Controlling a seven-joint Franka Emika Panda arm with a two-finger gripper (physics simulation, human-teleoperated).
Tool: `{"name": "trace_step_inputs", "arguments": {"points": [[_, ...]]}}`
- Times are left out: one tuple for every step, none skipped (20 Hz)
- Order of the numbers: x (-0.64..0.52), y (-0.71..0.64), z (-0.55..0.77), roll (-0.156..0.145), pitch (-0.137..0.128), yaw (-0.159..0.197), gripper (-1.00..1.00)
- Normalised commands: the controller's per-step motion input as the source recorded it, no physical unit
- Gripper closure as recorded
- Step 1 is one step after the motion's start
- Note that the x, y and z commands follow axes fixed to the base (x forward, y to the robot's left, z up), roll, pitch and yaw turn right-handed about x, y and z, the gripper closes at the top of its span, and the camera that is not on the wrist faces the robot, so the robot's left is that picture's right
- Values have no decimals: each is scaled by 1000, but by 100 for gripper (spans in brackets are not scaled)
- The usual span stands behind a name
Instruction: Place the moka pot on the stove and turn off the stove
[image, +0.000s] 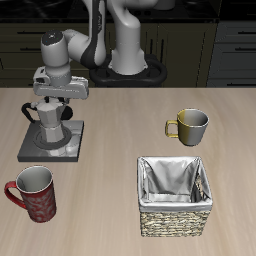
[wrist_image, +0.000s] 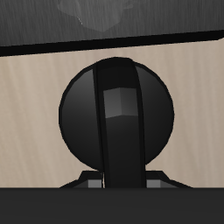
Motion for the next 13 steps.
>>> {"name": "trace_step_inputs", "arguments": {"points": [[39,95,99,-4,-26,23,100],[46,27,95,-7,21,-47,100],[291,-74,289,25,111,-225,100],[78,51,235,-89,-58,73,100],[275,-41,26,69,192,-220,100],[457,-286,376,-70,108,-5,100],[177,-68,242,-93,-69,65,100],[133,-87,133,19,35,-21,100],[59,-37,182,-74,-46,24,100],[80,142,101,29,-54,91,100],[336,-38,-2,-10,7,78,100],[45,121,-22,50,10,-17,100],[152,-47,-40,-32,7,-13,100]]}}
